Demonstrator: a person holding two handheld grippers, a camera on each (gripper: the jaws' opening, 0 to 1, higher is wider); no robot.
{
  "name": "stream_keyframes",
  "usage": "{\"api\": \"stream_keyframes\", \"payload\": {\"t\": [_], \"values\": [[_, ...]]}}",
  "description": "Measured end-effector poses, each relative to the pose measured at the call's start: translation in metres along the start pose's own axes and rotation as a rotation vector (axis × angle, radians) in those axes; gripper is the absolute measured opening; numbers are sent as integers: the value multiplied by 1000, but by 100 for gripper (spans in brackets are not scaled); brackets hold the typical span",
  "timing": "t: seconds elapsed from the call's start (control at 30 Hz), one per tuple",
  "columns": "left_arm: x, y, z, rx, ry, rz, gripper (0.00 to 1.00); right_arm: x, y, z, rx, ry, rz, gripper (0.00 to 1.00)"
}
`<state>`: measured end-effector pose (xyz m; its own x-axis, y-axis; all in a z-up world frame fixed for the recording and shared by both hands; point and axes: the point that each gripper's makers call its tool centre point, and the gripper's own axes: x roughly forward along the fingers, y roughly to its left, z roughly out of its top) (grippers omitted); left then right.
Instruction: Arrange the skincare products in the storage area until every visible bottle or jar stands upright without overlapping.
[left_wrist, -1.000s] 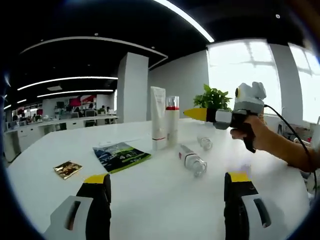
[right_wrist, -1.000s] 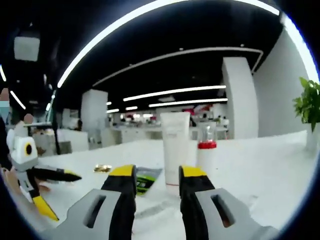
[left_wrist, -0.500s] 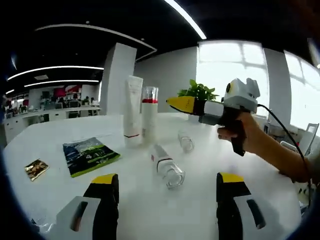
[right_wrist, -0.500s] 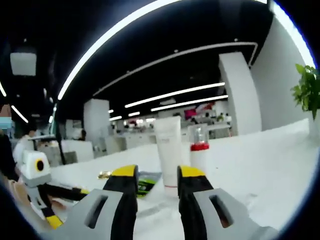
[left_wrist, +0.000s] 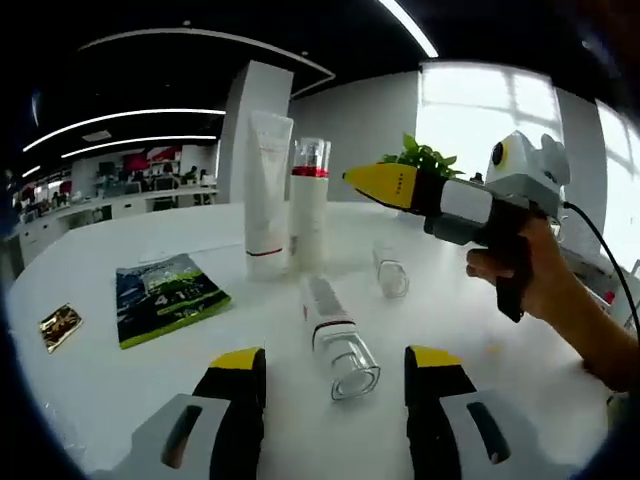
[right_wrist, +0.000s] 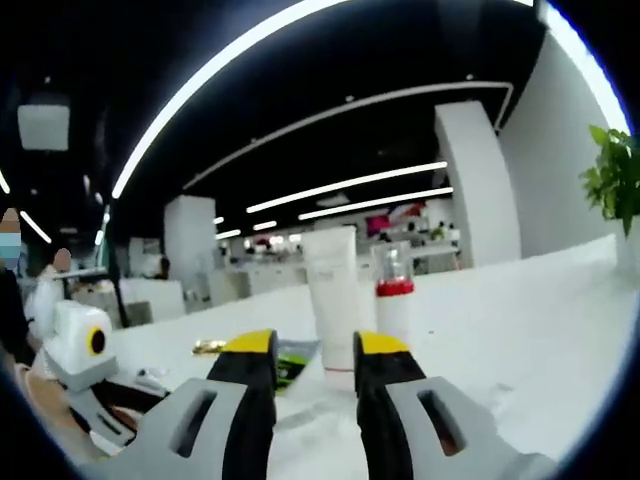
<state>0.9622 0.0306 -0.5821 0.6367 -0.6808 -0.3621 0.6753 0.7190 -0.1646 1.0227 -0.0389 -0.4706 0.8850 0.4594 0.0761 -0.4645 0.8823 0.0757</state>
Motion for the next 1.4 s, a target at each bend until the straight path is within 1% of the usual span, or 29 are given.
{"api": "stream_keyframes", "payload": {"t": [0.03, 0.07, 0.13, 0.27, 0.37, 0.4, 0.47, 0.6, 0.63, 0.7, 0.77, 0.83, 0.9, 0.97, 1.03, 1.1, 1.13, 1.17, 1.2, 1.23, 1.27, 1.3, 1.33, 1.37, 1.4], "values": [[1, -1, -2, 13, 12, -4, 56, 0, 0, -1, 1, 0, 1, 28], [1, 0, -7, 32, 32, 6, 54, 0, 0, -1, 3, 0, 1, 28], [0, -1, -11, 79, 47, 14, 48, 0, 0, -2, 18, 1, 5, 28], [0, 0, -11, 89, 46, 10, 40, 0, -1, -2, 29, -1, 3, 27], [1, 1, -9, 94, 36, 4, 25, 0, -3, -2, 30, -6, -3, 27], [0, 0, -9, 125, 33, 9, 23, 0, -4, -2, 31, -6, -4, 27], [-3, -2, -9, 121, 31, 16, 22, 0, -4, -3, 32, -3, -6, 26], [-8, -2, -9, 103, 41, 22, 20, 3, -4, -6, 37, 7, 2, 26], [-11, -2, -10, 76, 55, 20, 20, 3, -3, -6, 37, 6, 9, 26], [-12, 0, -8, 34, 64, 10, 20, 3, 0, -5, 37, -2, 21, 26], [-16, 3, -4, -3, 62, 3, 20, 3, 2, -3, 34, -11, 32, 26], [-23, 1, -3, -26, 67, -18, 19, 2, 8, 1, 27, -33, 64, 25], [-29, 7, 1, -65, 68, -19, 19, 0, 13, 5, 35, -54, 82, 25], [-37, 9, 7, -85, 42, -19, 19, -1, 18, 7, 31, -65, 98, 25], [-49, 13, 18, -147, -32, -30, 19, 0, 22, 6, 20, -68, 117, 26], [-53, 21, 29, -184, -79, -35, 19, 0, 27, 5, 13, -66, 133, 26], [-58, 30, 35, -201, -112, -31, 19, 0, 30, 4, 7, -64, 141, 26], [-61, 36, 39, -212, -137, -25, 19, 1, 34, 3, -6, -62, 154, 27], [-65, 47, 45, -231, -170, -21, 19, 1, 38, 2, -22, -60, 166, 27], [-68, 52, 48, -251, -189, -19, 19, 1, 41, 2, -35, -62, 177, 28], [-67, 48, 51, -271, -205, -23, 19, 1, 45, 2, -49, -64, 188, 29], [-67, 47, 53, -286, -224, -37, 19, 1, 48, 2, -67, -66, 200, 30], [-71, 48, 57, -316, -251, -65, 19, 1, 53, 3, -93, -70, 214, 31], [-73, 49, 58, -347, -259, -80, 19, 0, 60, 3, -130, -78, 231, 33], [-75, 49, 57, -380, -255, -104, 19, 0, 65, 3, -154, -84, 244, 35]]}}
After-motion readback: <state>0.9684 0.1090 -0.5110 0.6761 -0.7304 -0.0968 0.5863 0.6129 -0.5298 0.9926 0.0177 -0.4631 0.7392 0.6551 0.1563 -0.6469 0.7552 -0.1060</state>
